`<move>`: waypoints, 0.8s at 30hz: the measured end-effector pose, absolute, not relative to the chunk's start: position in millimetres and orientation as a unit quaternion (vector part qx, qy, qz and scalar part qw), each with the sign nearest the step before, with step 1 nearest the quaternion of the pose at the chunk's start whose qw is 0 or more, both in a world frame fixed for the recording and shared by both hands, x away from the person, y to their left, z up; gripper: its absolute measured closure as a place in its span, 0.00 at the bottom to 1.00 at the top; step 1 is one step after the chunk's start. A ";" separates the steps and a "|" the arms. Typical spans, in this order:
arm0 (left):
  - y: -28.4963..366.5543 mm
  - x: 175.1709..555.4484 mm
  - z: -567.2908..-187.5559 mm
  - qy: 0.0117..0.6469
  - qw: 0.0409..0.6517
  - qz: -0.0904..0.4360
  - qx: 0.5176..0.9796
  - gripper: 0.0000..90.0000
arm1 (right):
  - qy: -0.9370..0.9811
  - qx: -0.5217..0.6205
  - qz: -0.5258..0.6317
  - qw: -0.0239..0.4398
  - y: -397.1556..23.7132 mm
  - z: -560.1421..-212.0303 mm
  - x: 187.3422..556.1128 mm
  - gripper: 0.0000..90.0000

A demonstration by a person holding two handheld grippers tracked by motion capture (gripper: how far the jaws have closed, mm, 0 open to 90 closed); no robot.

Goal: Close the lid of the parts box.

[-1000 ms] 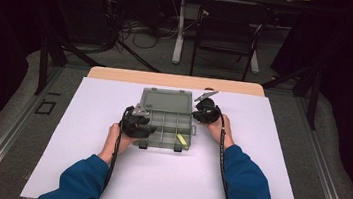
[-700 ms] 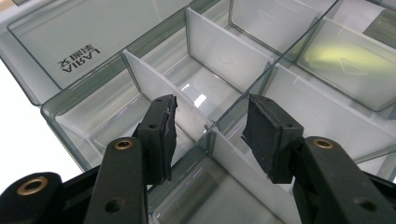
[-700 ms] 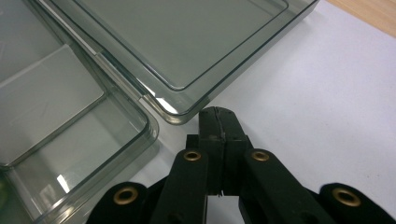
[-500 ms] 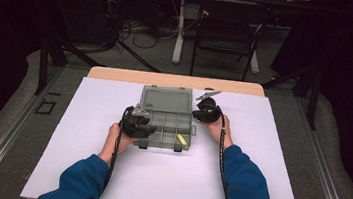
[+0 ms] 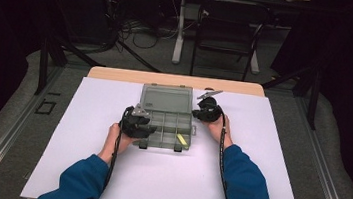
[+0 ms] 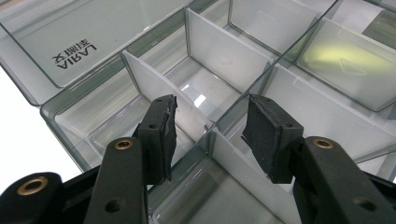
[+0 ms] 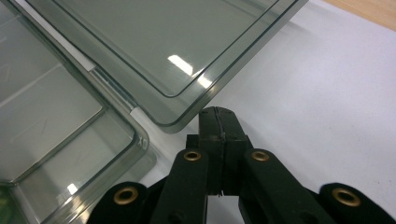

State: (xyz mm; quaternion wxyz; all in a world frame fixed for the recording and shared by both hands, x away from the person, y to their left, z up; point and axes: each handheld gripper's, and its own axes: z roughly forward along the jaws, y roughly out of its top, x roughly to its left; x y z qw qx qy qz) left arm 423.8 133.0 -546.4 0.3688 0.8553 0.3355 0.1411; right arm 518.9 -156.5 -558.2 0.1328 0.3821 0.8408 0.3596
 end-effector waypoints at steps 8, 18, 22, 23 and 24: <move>133.1 423.7 -546.4 0.335 0.369 0.142 0.855 0.59 | 0.836 0.388 0.364 0.133 -154.4 -558.7 525.7 1.00; 133.0 423.7 -546.4 0.334 0.368 0.143 0.856 0.59 | 0.819 0.398 0.389 0.139 -154.7 -557.4 530.4 1.00; 133.1 423.7 -546.4 0.334 0.369 0.142 0.856 0.59 | 0.820 0.397 0.385 0.145 -154.2 -555.3 530.7 1.00; 133.1 423.7 -546.4 0.334 0.368 0.142 0.856 0.59 | 0.821 0.397 0.384 0.146 -154.3 -555.1 530.7 1.00; 133.2 423.7 -546.4 0.334 0.368 0.143 0.856 0.59 | 0.821 0.397 0.384 0.147 -154.4 -554.9 530.7 1.00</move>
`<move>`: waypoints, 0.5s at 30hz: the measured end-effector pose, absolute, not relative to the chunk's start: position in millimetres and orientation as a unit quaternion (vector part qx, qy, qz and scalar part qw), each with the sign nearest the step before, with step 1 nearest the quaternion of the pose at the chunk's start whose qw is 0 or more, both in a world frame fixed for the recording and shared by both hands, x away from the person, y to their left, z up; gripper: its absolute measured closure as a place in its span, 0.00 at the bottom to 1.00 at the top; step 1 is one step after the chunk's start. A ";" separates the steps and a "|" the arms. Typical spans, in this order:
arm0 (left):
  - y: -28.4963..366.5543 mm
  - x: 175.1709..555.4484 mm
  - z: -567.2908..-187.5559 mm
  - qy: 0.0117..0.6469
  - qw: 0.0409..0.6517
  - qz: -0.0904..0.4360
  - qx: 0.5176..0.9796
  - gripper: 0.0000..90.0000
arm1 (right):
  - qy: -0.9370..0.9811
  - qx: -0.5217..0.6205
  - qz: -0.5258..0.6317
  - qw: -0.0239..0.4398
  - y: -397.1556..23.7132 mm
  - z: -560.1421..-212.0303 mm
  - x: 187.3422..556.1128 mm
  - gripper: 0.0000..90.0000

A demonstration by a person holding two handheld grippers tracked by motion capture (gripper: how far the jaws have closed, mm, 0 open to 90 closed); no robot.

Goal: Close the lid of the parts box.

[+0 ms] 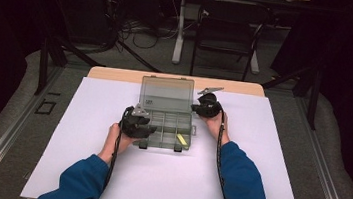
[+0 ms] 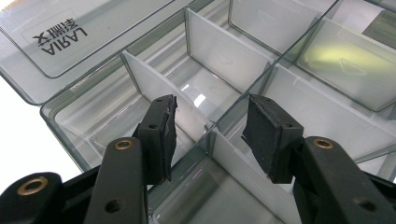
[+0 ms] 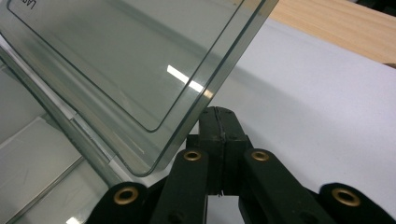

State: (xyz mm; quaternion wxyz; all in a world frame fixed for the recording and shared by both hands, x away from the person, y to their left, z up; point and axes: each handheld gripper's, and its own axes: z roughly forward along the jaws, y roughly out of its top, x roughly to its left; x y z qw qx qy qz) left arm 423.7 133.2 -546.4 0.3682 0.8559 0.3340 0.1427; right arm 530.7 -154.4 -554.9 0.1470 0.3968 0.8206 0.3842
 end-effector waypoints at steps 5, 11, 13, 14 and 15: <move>133.0 423.7 -546.6 0.334 0.369 0.144 0.855 0.59 | 0.812 0.395 0.399 0.158 -154.6 -552.7 530.7 1.00; 132.9 423.7 -546.6 0.334 0.369 0.144 0.855 0.59 | 0.806 0.391 0.411 0.168 -154.6 -547.4 530.1 1.00; 132.9 423.6 -546.5 0.334 0.369 0.144 0.855 0.59 | 0.805 0.389 0.413 0.173 -154.7 -546.0 529.9 1.00; 132.9 423.6 -546.6 0.334 0.369 0.144 0.855 0.59 | 0.804 0.389 0.414 0.176 -154.5 -545.4 529.6 1.00; 132.9 423.6 -546.6 0.335 0.369 0.144 0.855 0.59 | 0.803 0.388 0.416 0.176 -154.5 -545.1 529.5 1.00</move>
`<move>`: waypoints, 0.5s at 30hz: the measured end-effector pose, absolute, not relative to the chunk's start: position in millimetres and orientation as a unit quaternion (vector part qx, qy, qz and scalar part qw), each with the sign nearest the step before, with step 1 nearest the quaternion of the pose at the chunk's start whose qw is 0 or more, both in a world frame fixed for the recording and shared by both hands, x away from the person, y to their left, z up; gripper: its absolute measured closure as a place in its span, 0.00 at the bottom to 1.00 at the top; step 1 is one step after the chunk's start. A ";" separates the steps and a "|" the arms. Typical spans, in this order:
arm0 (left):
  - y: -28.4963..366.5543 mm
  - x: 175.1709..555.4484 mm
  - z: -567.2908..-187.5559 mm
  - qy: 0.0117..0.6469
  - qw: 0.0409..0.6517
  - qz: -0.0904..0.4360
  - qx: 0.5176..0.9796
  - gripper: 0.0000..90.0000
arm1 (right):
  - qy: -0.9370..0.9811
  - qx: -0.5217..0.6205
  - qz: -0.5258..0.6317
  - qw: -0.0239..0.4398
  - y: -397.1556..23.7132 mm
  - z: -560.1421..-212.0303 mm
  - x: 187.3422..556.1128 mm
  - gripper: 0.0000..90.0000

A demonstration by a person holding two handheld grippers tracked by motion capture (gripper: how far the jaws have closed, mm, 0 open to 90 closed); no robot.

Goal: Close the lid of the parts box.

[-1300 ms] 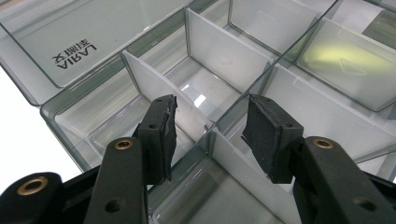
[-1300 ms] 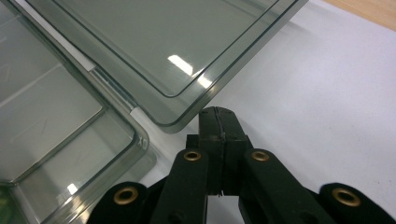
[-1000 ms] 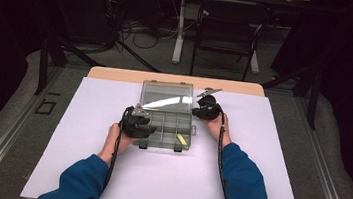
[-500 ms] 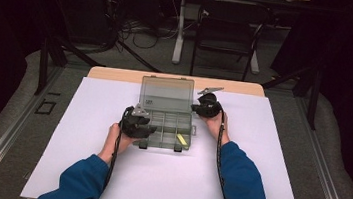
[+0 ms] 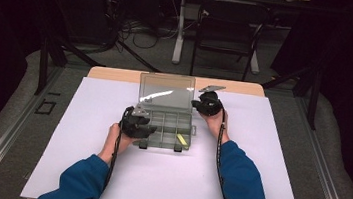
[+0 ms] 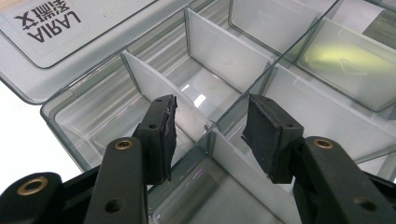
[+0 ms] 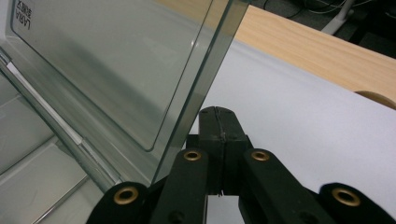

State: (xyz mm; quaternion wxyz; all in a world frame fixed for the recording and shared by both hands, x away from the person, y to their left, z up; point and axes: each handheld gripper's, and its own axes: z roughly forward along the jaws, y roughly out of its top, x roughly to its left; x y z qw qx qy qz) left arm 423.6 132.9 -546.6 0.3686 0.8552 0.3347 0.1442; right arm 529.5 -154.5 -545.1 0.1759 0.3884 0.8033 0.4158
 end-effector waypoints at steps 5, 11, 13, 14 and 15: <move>132.7 423.6 -546.6 0.335 0.369 0.144 0.855 0.59 | 0.800 0.386 0.422 0.182 -154.8 -543.5 528.7 1.00; 132.6 423.4 -546.3 0.337 0.367 0.144 0.855 0.59 | 0.797 0.377 0.429 0.194 -154.5 -539.0 527.0 1.00; 132.4 423.3 -546.2 0.337 0.367 0.145 0.855 0.59 | 0.797 0.375 0.431 0.196 -154.3 -538.1 526.3 1.00; 132.4 423.3 -546.2 0.338 0.367 0.145 0.855 0.59 | 0.796 0.373 0.434 0.197 -154.5 -537.3 526.0 1.00; 132.3 423.3 -546.2 0.338 0.367 0.144 0.855 0.59 | 0.796 0.371 0.434 0.199 -154.3 -536.5 525.5 1.00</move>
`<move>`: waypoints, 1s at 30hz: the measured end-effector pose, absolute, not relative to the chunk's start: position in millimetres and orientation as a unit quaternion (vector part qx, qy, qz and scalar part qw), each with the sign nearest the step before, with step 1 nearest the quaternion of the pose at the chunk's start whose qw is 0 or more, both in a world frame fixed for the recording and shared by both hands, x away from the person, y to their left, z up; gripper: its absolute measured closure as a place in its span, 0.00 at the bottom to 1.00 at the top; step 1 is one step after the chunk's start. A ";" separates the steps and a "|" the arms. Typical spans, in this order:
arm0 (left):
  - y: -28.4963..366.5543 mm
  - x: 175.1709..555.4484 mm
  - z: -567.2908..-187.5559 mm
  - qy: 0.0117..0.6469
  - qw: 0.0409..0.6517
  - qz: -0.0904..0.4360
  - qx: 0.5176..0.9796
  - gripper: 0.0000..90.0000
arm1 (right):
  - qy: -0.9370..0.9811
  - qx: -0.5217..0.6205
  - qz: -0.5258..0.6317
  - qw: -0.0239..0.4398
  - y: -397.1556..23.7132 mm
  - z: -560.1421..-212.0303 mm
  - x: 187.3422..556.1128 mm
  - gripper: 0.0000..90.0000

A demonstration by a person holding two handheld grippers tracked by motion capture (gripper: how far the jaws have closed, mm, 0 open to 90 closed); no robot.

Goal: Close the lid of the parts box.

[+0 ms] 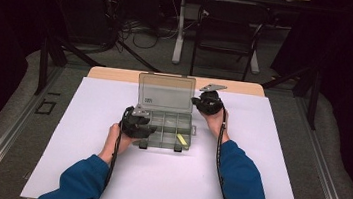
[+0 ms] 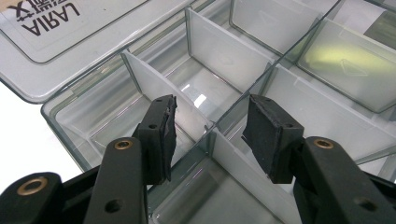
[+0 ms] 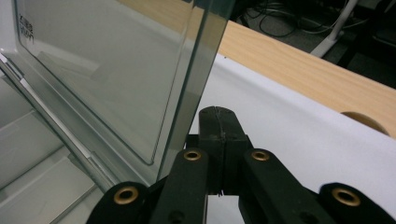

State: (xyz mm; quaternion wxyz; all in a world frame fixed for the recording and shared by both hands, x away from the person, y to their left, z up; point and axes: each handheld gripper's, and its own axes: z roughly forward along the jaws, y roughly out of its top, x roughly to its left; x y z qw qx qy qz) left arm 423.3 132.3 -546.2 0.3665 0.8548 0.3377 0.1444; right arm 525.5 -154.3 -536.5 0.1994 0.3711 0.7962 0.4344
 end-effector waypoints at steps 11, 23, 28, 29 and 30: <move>131.7 423.4 -545.7 0.344 0.365 0.143 0.853 0.58 | 0.794 0.365 0.443 0.202 -154.4 -531.8 523.5 1.00; 132.6 424.3 -545.8 0.345 0.367 0.139 0.853 0.56 | 0.790 0.346 0.461 0.208 -156.8 -524.2 519.5 1.00; 132.5 424.2 -545.8 0.341 0.368 0.147 0.853 0.55 | 0.790 0.342 0.466 0.206 -157.3 -522.9 518.1 1.00; 132.8 424.3 -545.5 0.340 0.368 0.149 0.853 0.52 | 0.790 0.340 0.467 0.207 -157.1 -522.5 517.4 1.00; 133.6 424.3 -544.6 0.340 0.366 0.152 0.853 0.48 | 0.790 0.340 0.467 0.207 -157.0 -522.3 517.1 1.00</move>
